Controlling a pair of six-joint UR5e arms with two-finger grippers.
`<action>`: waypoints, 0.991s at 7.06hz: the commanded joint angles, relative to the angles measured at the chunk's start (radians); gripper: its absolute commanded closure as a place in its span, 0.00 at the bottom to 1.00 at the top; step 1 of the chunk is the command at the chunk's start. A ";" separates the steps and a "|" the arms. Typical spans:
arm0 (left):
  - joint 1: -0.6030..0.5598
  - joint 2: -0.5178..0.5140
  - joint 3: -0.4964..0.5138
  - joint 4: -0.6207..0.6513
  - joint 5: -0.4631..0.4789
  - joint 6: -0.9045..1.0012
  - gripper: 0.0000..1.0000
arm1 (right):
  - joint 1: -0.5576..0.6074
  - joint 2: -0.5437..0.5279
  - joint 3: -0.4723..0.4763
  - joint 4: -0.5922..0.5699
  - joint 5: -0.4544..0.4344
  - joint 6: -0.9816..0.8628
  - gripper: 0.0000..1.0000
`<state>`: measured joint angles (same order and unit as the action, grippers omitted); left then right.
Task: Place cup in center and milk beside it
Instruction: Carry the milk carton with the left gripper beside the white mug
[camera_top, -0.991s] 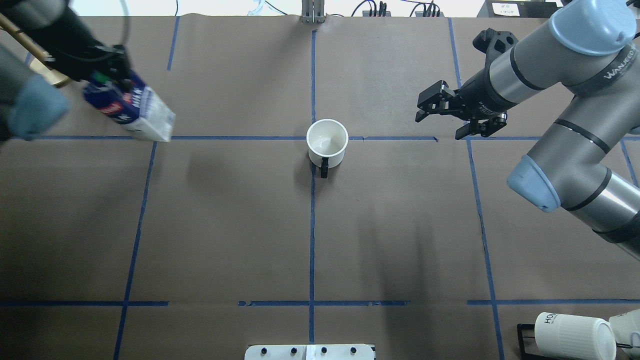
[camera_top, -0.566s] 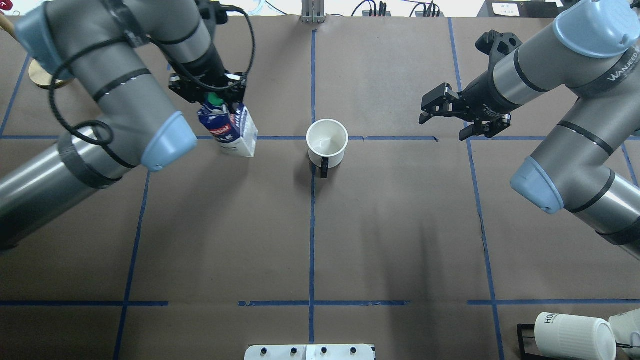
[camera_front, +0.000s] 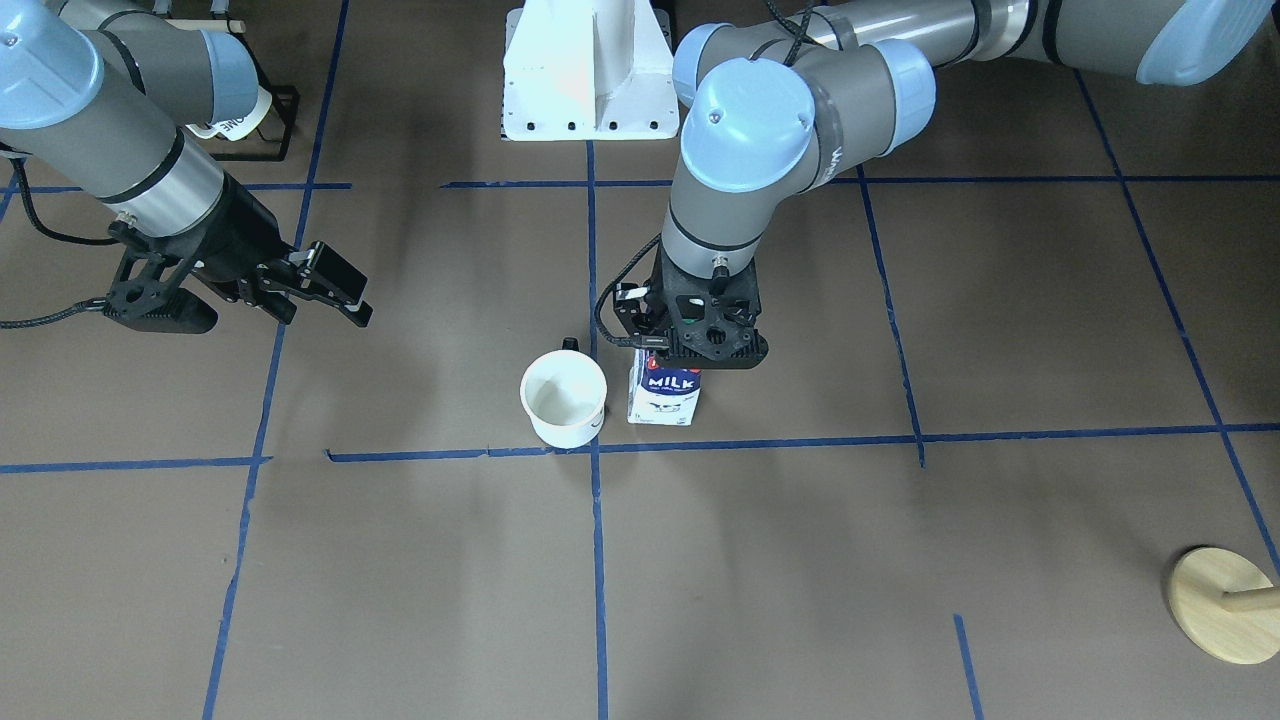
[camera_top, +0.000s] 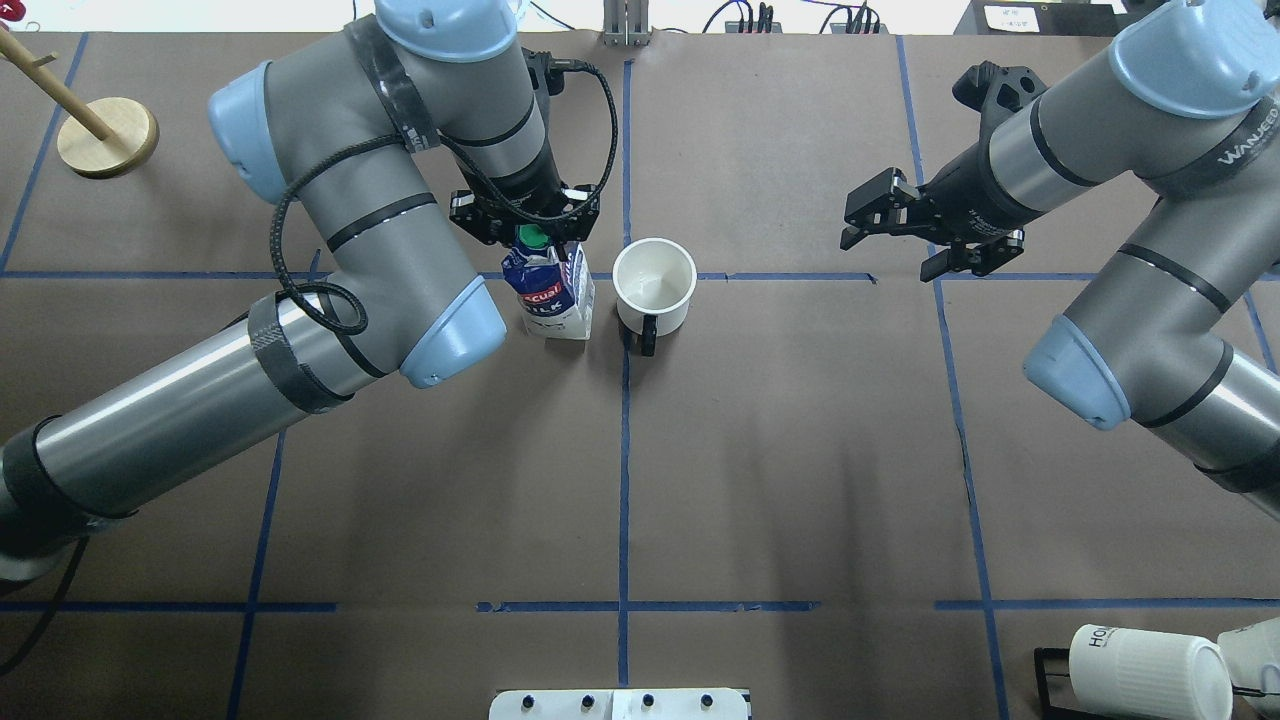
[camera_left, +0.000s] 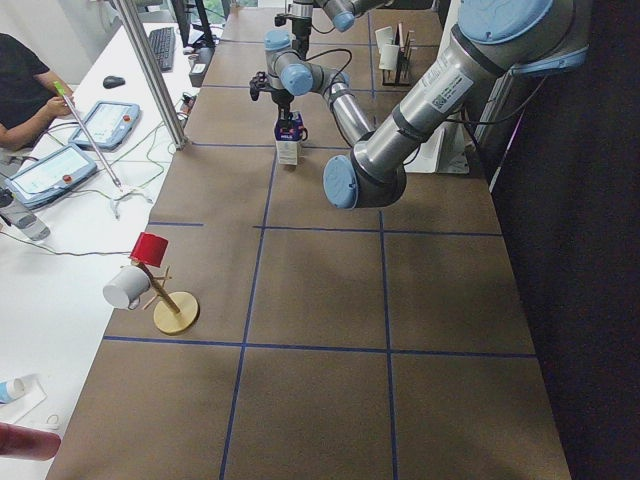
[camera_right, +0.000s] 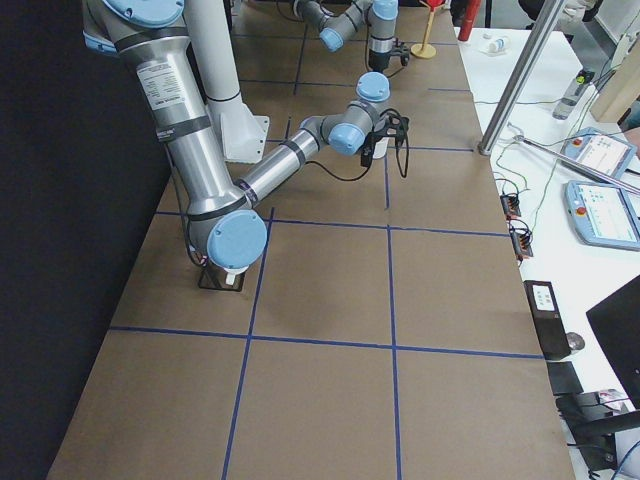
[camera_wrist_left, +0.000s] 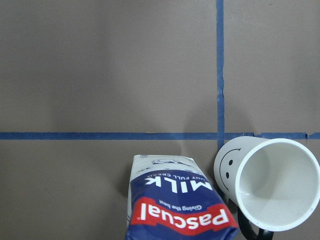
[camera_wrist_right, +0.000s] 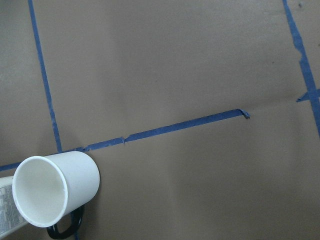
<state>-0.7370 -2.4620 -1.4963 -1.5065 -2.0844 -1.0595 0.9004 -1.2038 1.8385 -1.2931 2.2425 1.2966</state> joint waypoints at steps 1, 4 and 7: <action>0.002 -0.014 0.030 -0.027 0.004 -0.002 0.92 | 0.000 0.000 0.002 0.000 -0.003 0.001 0.00; 0.020 -0.037 0.051 -0.031 0.006 -0.036 0.79 | -0.001 -0.008 0.007 0.000 -0.007 0.001 0.00; 0.018 -0.042 0.042 -0.047 0.029 -0.030 0.00 | -0.001 -0.006 -0.001 0.000 -0.004 0.000 0.00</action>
<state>-0.7169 -2.5020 -1.4487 -1.5456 -2.0681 -1.0899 0.8990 -1.2115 1.8389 -1.2931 2.2347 1.2964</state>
